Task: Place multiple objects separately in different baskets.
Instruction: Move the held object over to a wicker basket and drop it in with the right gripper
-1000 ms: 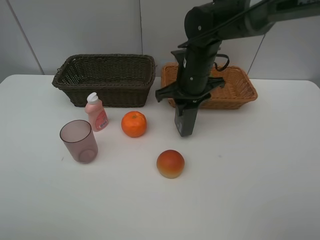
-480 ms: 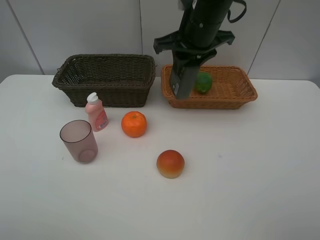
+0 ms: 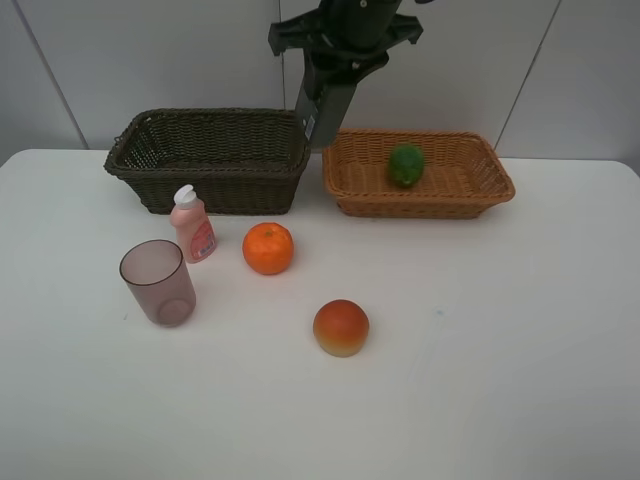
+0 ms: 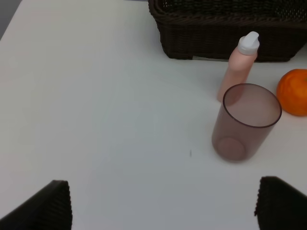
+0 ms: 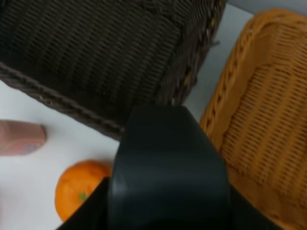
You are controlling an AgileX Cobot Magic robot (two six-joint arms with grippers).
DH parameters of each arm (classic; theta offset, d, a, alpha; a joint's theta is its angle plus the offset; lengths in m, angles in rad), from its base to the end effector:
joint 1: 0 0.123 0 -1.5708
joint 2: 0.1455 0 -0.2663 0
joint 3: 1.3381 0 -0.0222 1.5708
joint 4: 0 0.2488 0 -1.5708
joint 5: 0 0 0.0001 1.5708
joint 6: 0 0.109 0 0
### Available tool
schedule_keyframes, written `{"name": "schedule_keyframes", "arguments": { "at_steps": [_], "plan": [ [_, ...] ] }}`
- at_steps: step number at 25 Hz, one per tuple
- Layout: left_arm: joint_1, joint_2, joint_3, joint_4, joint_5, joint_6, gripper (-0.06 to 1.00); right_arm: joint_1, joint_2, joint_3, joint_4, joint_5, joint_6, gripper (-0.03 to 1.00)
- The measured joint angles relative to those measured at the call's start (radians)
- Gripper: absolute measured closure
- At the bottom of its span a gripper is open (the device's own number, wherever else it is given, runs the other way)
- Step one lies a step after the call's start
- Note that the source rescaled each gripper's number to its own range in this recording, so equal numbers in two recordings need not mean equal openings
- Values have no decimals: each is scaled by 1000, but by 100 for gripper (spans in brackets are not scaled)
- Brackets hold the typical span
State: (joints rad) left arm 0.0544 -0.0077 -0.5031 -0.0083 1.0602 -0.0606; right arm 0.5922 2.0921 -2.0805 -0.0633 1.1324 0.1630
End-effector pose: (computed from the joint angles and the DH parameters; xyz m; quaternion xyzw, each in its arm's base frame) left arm 0.0269 0.0007 0.2693 -0.0487 0.8489 -0.0058 0.5263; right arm 0.3890 0.2542 0.2784 -0.2114 0.9433 0.0647 0.2476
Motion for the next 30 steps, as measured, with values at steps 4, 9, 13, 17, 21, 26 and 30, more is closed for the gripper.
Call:
{"name": "schedule_keyframes", "arguments": {
  "at_steps": [4,9,13,17,21,26,30],
  "plan": [
    [0,0,0,0,0,0,-5,10,93,-121,23,-9,-50,95],
    [0,0,0,0,0,0,-5,31,181,-226,57,-97,-120,95],
    [0,0,0,0,0,0,-5,35,226,-235,57,-213,-151,95],
    [0,0,0,0,0,0,-5,35,278,-235,58,-333,-153,95],
    [0,0,0,0,0,0,-5,35,327,-235,49,-442,-153,95],
    [0,0,0,0,0,0,-5,35,378,-235,-2,-497,-153,95],
    [0,0,0,0,0,0,-5,35,409,-235,-30,-489,-153,95]
  ]
}}
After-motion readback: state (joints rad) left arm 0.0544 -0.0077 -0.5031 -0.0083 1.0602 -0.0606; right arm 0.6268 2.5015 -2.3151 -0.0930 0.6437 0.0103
